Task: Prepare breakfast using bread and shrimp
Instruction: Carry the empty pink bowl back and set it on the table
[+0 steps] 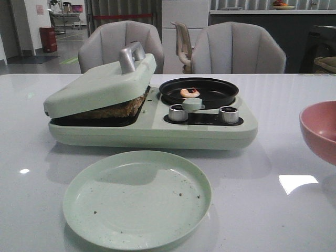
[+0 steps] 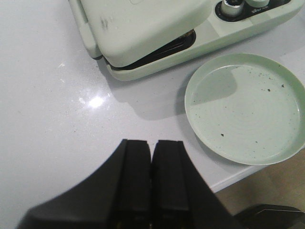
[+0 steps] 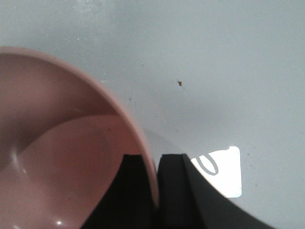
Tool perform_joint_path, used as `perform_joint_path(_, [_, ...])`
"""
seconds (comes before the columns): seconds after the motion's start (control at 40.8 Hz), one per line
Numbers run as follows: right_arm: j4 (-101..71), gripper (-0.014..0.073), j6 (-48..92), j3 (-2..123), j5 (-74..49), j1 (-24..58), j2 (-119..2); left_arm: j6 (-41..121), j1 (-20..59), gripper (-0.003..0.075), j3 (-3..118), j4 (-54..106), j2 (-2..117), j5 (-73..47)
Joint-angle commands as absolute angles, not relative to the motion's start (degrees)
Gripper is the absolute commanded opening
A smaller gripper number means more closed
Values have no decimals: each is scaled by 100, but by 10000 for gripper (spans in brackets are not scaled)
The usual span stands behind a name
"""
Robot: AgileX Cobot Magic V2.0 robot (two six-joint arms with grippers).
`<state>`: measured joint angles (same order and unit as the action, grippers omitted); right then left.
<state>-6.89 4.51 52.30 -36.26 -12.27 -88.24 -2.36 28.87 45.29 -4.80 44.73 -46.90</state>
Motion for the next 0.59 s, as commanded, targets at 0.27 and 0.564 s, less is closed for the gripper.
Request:
perform_joint_path(0.27, [-526,134,517,5365,-3285,-1262,-9127,-293,2911,110,4695,-488,4463,-4294])
perform_joint_path(0.564, [-526,443,517,5679,-3521,-1233,-8969,-293,2911,110,4695,-488,4463,-4294])
